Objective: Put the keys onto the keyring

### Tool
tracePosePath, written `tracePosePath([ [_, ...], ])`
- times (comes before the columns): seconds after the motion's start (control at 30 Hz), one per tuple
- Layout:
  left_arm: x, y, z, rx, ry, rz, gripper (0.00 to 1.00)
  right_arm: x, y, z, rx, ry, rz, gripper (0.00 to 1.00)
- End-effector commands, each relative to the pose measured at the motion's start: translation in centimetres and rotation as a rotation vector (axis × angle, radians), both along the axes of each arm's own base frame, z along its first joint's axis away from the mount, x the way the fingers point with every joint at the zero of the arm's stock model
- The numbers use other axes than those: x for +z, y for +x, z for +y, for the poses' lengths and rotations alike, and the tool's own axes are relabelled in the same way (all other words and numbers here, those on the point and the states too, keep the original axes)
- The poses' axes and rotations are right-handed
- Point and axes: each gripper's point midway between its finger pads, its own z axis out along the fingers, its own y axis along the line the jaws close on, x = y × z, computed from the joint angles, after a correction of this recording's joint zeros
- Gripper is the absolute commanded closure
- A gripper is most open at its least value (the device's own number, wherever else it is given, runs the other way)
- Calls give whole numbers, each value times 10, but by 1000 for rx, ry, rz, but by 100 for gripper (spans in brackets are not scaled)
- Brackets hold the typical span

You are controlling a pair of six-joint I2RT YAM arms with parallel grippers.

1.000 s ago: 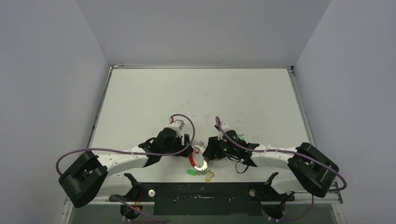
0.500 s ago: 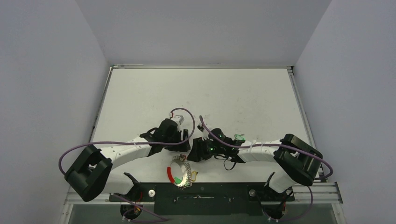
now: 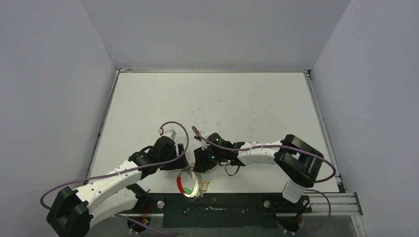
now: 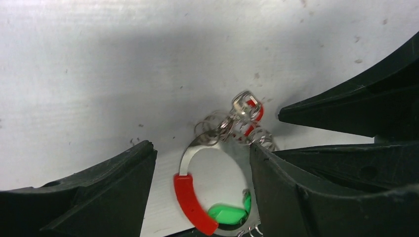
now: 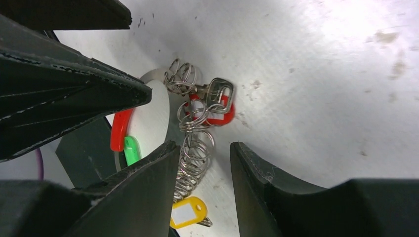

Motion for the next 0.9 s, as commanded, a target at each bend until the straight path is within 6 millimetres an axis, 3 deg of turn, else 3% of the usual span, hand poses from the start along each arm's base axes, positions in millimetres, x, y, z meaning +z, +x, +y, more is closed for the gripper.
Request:
tracePosePath([
  [0.0,-16,-22,14,80,1,96,33,5,-2,20,64,15,-29,57],
  [0.1,-23,-25,11,76,-24,104,41,0,5,23,42,-7,-39,60],
  [0.2,-24,-20,8,72,-31,93,47,-1,14,27,19,-28,-54,72],
  [0.5,-2,-1,-3,-6,-13,7,48,-7,37,25,-47,-62,-79,100],
  [0.7,1,-2,-5,-16,-29,4,48,-3,66,-7,-161,-52,-65,100],
  [0.77,-2,-5,-3,-1,-28,26,48,-1,67,-12,-144,-35,-56,100],
  [0.87,-13,-9,0,15,-15,56,48,0,57,-13,-73,-34,-46,91],
])
